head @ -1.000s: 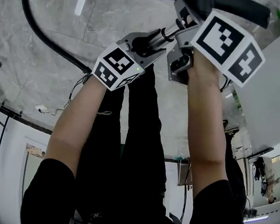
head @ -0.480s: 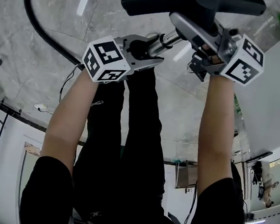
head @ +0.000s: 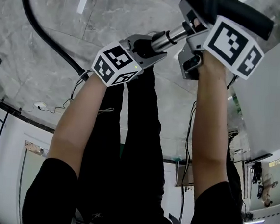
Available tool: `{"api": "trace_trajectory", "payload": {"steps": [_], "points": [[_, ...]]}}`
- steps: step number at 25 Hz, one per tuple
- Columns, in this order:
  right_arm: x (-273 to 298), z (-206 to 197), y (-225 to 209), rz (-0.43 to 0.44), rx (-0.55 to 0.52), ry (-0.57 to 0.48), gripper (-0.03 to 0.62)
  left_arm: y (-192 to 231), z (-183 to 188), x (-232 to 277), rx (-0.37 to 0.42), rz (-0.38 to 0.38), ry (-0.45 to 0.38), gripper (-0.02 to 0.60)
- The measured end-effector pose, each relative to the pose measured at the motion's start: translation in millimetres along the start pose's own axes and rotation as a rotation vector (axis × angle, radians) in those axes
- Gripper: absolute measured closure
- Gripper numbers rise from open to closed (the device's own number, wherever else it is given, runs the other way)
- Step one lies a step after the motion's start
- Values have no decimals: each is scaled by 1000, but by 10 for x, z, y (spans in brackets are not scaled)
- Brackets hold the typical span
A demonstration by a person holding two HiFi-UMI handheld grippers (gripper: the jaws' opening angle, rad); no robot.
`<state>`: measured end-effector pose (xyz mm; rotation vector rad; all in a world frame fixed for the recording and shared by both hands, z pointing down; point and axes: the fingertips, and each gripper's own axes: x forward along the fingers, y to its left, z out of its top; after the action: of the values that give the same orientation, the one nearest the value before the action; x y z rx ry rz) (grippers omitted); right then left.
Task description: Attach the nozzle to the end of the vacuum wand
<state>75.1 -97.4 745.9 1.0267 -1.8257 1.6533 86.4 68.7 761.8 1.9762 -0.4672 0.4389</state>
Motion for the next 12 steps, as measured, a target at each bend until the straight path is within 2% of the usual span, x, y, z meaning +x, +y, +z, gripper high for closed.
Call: {"api": "trace_trajectory", "payload": {"steps": [2, 5, 6, 7, 8, 9, 11, 12], "points": [[-52, 16, 169, 235, -116, -30, 464, -36, -24, -7, -10, -102, 46, 430], [-271, -49, 491, 682, -245, -31, 470, -144, -33, -21, -41, -273, 83, 433], [-340, -77, 578, 781, -270, -17, 473, -174, -17, -38, -58, -305, 71, 433], [-366, -79, 632, 827, -284, -5, 473, -183, 5, -54, -73, -313, 51, 433], [-338, -54, 655, 826, -287, 1, 474, -166, 27, -63, -81, -296, 30, 433], [-269, -17, 644, 786, -273, 5, 474, -126, 42, -62, -79, -257, 12, 433], [-101, 14, 508, 610, -191, 21, 474, -46, 22, -35, -57, -156, 1, 437], [-34, 10, 376, 475, -130, 32, 474, -19, -3, -9, -42, -107, 6, 438]]}}
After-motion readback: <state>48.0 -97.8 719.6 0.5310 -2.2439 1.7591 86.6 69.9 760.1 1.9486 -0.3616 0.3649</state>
